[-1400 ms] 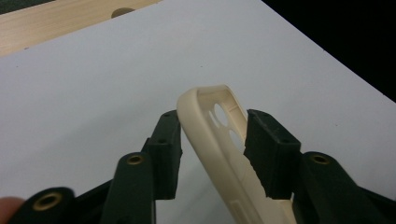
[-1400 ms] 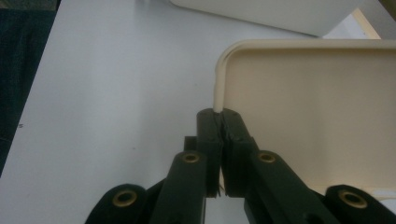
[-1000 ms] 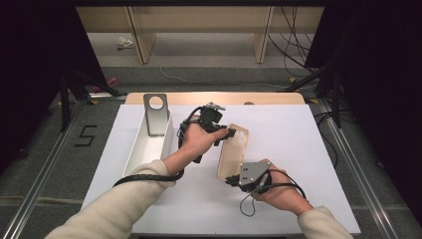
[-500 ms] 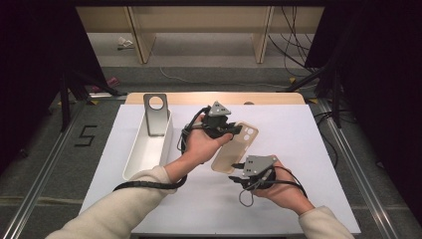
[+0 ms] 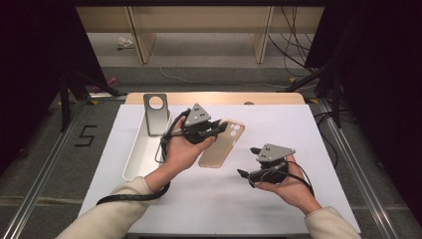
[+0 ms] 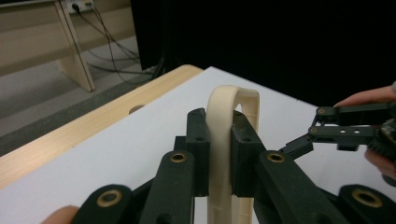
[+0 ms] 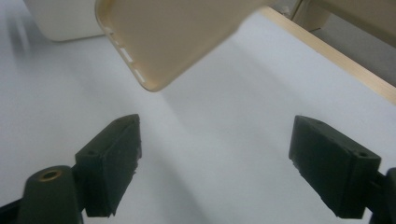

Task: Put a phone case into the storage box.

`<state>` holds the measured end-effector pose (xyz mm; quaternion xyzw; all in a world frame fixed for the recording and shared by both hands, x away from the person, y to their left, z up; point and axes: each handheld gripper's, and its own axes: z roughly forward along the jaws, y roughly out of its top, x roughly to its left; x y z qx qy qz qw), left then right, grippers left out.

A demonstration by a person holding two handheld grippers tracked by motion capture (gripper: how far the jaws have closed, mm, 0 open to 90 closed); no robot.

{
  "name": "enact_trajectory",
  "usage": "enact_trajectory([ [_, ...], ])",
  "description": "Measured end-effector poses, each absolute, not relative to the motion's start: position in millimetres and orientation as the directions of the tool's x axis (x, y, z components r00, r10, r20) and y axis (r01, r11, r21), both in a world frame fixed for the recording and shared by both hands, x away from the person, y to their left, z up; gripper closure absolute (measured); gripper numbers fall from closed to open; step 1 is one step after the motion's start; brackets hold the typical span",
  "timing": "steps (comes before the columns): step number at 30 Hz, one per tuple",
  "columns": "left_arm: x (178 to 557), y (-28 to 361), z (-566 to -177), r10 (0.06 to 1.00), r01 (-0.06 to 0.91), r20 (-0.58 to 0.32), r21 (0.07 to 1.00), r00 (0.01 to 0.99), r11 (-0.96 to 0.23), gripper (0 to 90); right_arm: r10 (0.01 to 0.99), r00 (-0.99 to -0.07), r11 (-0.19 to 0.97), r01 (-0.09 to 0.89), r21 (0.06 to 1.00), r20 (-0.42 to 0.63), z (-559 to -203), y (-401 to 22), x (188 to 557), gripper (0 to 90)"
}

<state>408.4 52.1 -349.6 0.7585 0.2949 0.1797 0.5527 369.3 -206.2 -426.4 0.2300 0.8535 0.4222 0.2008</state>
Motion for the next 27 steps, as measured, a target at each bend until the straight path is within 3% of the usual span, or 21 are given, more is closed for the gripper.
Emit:
enact_trajectory([
  [16,393,118,-351,0.696,0.229,-0.084,0.966,0.713,-0.119,80.6,0.661,-0.747,0.431,0.306,0.849,-0.066,-425,-230,369,16.7],
  [27,393,139,-349,0.717,0.233,-0.098,0.968,0.690,-0.093,80.7,0.686,-0.726,0.393,0.318,0.863,-0.045,-423,-240,368,16.7],
])
